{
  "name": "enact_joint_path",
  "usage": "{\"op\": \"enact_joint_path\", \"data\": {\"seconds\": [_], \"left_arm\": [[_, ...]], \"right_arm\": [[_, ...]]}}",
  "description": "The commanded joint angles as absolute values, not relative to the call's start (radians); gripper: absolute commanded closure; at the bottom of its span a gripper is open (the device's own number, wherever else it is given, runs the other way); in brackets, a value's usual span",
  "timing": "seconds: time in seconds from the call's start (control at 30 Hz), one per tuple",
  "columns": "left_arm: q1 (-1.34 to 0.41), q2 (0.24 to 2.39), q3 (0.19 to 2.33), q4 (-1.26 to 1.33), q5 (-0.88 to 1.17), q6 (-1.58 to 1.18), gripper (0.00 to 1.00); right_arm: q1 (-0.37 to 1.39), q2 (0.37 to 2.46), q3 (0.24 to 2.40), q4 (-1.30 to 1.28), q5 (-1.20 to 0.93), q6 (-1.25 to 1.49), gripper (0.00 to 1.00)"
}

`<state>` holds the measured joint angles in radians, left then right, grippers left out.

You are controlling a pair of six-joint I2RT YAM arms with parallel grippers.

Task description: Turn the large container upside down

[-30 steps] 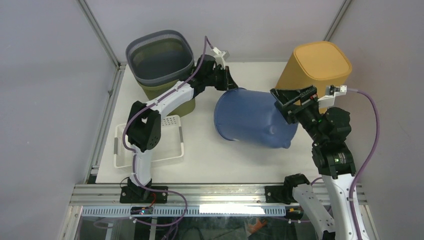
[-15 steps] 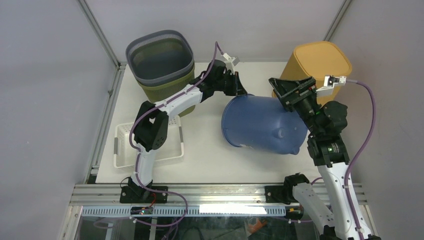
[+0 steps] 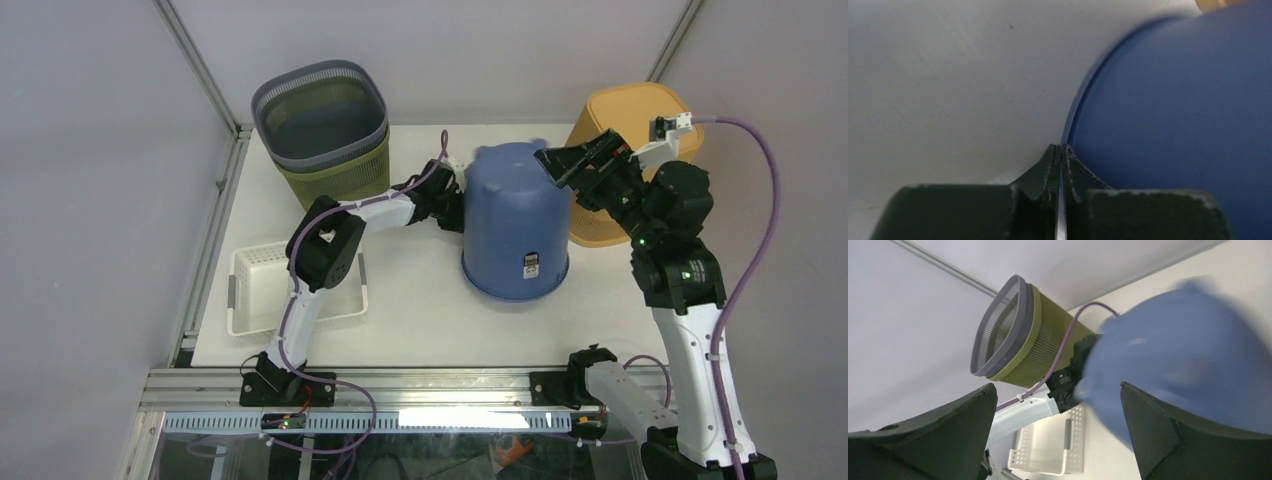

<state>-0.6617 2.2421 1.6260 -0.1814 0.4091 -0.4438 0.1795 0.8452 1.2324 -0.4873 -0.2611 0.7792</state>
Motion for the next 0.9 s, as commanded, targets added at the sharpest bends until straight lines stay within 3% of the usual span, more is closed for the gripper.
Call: {"op": "enact_joint_path", "data": {"seconds": [0.0,0.33,0.4,0.53,0.7,0.87], "left_arm": [[-0.656,2.235,1.624,-0.193,0.377,-0.397,1.00],[-0.656,2.185,1.638,-0.200,0.348,-0.397,1.00],[-0.656,2.162,1.650,-0.213,0.332,-0.394,0.90],[-0.657,2.103,1.698,-0.285,0.292,-0.368,0.61],[-0.676,1.966,1.763,-0.399,0.270,-0.292,0.40],[-0.712,1.851,1.858,-0.526,0.259,-0.245,0.30]], "right_arm": [[0.183,0.836,1.396,-0.745,-0.152,0.550,0.02],[0.183,0.825,1.453,-0.939,-0.107,0.398,0.02],[0.183,0.817,1.440,-0.938,-0.107,0.399,0.02],[0.183,0.812,1.419,-0.932,-0.097,0.403,0.02],[0.183,0.831,1.373,-0.915,-0.111,0.396,0.02],[0.183,0.846,1.291,-0.930,-0.135,0.346,0.05]]}}
